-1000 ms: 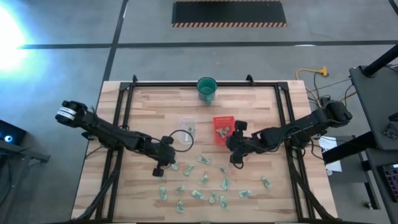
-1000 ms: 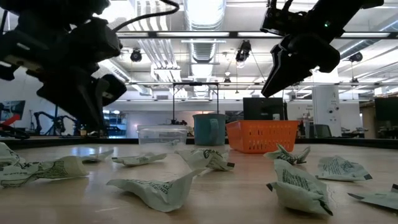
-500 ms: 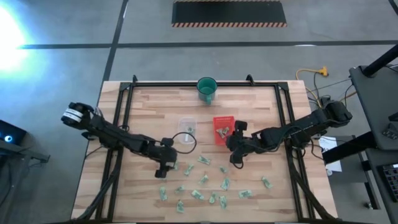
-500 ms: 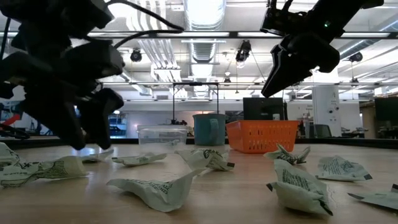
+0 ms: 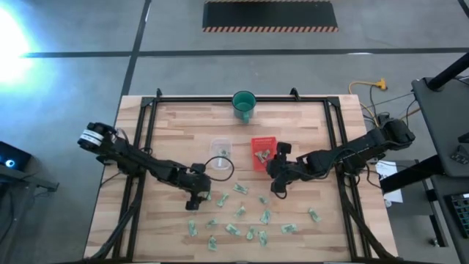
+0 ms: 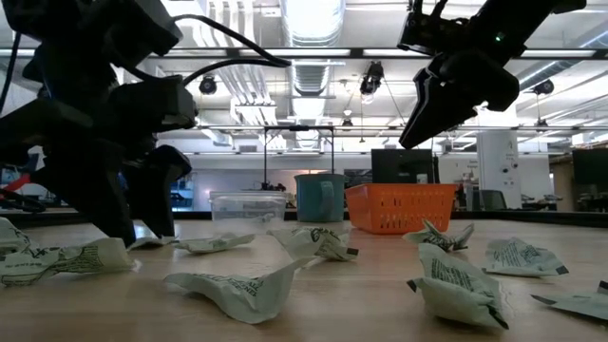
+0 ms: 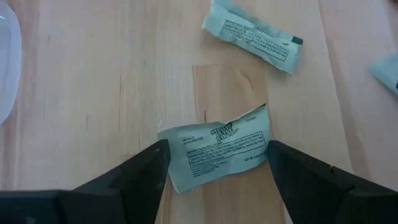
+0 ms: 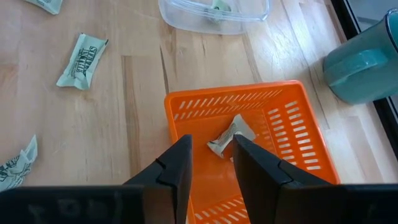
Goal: Pick and place items into bin
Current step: Put the stevia packet into the transparent bin
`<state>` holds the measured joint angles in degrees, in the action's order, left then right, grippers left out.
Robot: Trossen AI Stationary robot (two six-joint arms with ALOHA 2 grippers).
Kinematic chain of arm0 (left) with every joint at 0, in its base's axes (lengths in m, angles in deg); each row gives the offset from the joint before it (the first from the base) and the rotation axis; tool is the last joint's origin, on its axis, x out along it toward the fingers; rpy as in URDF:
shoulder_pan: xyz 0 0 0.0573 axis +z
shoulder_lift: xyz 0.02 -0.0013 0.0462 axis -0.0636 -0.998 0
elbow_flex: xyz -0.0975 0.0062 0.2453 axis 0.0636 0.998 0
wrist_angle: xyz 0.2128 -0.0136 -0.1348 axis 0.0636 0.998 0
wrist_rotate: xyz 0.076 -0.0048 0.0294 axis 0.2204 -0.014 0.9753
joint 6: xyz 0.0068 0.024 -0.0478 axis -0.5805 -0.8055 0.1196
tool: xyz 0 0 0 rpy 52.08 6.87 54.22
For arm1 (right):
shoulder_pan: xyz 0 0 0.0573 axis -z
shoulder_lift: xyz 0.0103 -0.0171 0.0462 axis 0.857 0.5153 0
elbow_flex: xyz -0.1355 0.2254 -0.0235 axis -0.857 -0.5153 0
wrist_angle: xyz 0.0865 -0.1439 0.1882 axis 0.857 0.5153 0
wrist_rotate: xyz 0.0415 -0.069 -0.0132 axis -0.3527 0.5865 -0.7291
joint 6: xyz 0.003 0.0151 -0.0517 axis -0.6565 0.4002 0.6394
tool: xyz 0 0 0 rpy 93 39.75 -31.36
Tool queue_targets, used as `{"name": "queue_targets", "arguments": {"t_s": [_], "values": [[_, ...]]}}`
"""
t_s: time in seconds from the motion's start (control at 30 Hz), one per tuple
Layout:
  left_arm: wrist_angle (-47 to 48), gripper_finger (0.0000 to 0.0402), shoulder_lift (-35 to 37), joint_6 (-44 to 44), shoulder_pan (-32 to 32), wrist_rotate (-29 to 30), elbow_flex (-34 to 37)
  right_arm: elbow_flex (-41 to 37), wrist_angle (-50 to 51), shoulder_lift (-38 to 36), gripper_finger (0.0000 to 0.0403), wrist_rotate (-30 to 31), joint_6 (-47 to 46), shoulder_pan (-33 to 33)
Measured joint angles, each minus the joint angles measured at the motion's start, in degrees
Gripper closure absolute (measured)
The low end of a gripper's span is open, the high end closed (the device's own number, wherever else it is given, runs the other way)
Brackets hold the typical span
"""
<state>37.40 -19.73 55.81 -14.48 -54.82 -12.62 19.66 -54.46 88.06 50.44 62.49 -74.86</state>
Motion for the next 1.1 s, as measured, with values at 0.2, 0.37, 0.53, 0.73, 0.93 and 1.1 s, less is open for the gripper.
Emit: {"name": "queue_targets", "arguments": {"t_s": [0.2,0.37,0.53,0.73,0.93,1.1], "values": [[0.26,0.0189,0.10,0.00,0.02,0.13,0.14,0.00,0.04,0.00,0.0309,0.00,0.02,-0.02],[0.78,0.0243,0.22,-0.07,0.05,0.57,0.19,0.00,0.04,0.00,0.0316,-0.02,0.02,-0.02],[1.33,0.0289,1.57,-0.06,0.03,-0.58,0.29,0.00,0.03,0.00,0.0315,-0.02,0.02,-0.01],[3.14,0.0330,3.92,-0.24,-0.09,-1.66,0.49,0.00,0.07,0.00,0.0312,-0.02,0.04,-0.02],[3.41,0.0361,4.49,-1.39,-0.07,-1.01,0.59,0.00,0.10,0.00,0.0321,-0.02,0.07,-0.01],[2.98,0.0379,4.58,-3.32,-0.04,-0.59,0.47,0.00,0.09,0.00,0.0323,-0.02,0.08,-0.01]]}}
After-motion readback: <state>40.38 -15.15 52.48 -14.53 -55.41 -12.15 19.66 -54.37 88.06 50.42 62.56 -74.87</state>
